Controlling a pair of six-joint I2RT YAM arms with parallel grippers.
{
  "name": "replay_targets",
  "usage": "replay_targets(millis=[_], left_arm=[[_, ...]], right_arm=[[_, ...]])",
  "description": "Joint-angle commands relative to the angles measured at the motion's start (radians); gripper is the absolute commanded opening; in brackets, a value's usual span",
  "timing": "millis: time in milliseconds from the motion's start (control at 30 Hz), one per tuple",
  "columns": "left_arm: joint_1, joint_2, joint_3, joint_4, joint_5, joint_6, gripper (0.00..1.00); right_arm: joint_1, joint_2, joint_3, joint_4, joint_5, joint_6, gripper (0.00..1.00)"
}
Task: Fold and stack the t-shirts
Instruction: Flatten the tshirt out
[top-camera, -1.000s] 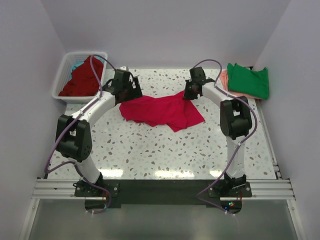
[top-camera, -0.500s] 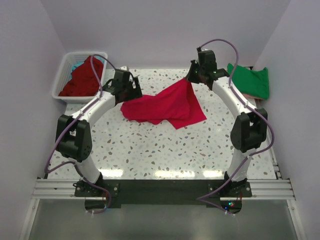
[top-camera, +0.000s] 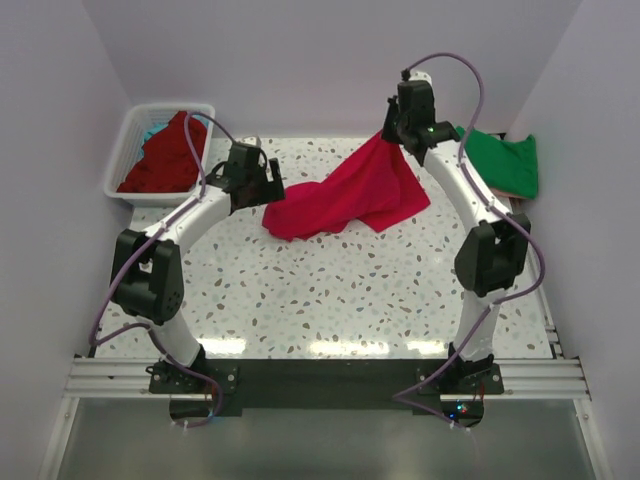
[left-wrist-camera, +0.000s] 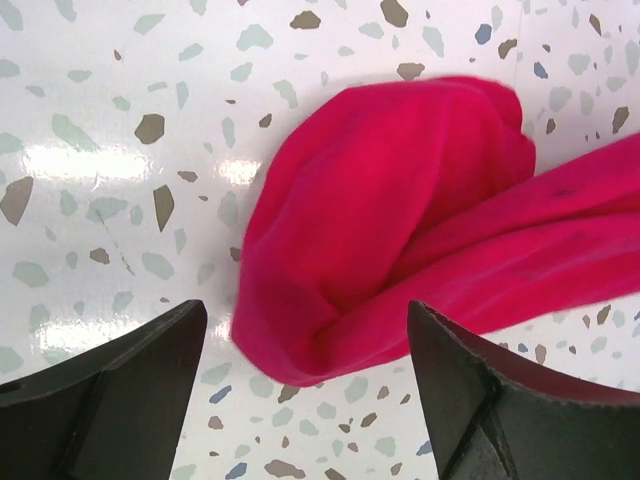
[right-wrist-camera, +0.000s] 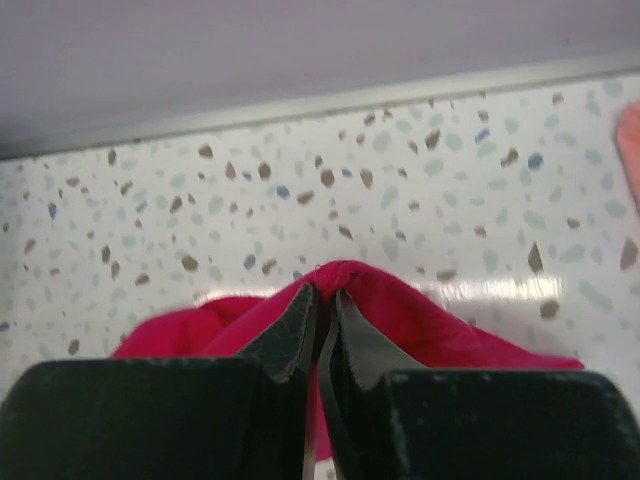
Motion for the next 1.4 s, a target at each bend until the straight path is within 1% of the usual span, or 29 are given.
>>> replay_targets(millis=[0, 33, 67, 100, 133, 233, 267, 300, 400, 500, 667, 867, 1100, 1367], left_arm=[[0.007, -0.047, -0.017, 0.043, 0.040, 0.028, 0.86], [0.008, -0.044, -0.020, 0.040, 0.043, 0.030, 0.86], [0.008, -0.044, -0.021, 0.038, 0.048, 0.032, 0.85], [0.008, -0.044, -0.023, 0.035, 0.049, 0.033, 0.85], [0.007, -0.047, -0.029, 0.032, 0.049, 0.033, 0.85], [0.007, -0.055, -0.043, 0.032, 0.051, 0.036, 0.85], [0.005, -0.056, -0.046, 0.033, 0.051, 0.038, 0.85], [0.007, -0.059, -0.049, 0.036, 0.051, 0.038, 0.85], [0.007, -0.056, -0.050, 0.037, 0.059, 0.039, 0.85], [0.007, -0.053, -0.050, 0.041, 0.063, 0.041, 0.85], [0.007, -0.049, -0.049, 0.038, 0.063, 0.045, 0.85], [0.007, -0.049, -0.049, 0.032, 0.057, 0.047, 0.85], [0.007, -0.042, -0.041, 0.027, 0.054, 0.045, 0.85], [0.007, -0.024, -0.023, 0.026, 0.058, 0.039, 0.85]], right_arm=[[-0.016, 0.221, 0.304, -0.059, 0.071, -0.074, 0.19], [-0.019, 0.266, 0.373, -0.144, 0.080, -0.075, 0.37], [-0.019, 0.307, 0.472, -0.172, 0.084, -0.077, 0.42], [-0.020, 0.346, 0.497, -0.191, 0.074, -0.078, 0.44], [-0.020, 0.346, 0.498, -0.185, 0.073, -0.080, 0.55], [-0.020, 0.276, 0.368, -0.099, 0.065, -0.078, 0.66], [-0.020, 0.257, 0.299, -0.082, 0.065, -0.080, 0.67], [-0.020, 0.242, 0.274, -0.076, 0.071, -0.080, 0.67], [-0.031, 0.235, 0.257, -0.132, 0.126, -0.069, 0.68], [-0.069, 0.251, 0.223, -0.176, 0.153, -0.029, 0.67], [-0.146, 0.283, 0.180, -0.189, 0.185, 0.026, 0.64], [-0.192, 0.318, 0.179, -0.200, 0.173, 0.023, 0.59], [-0.226, 0.381, 0.198, -0.206, 0.085, 0.018, 0.54], [-0.240, 0.465, 0.270, -0.254, 0.053, 0.034, 0.54]])
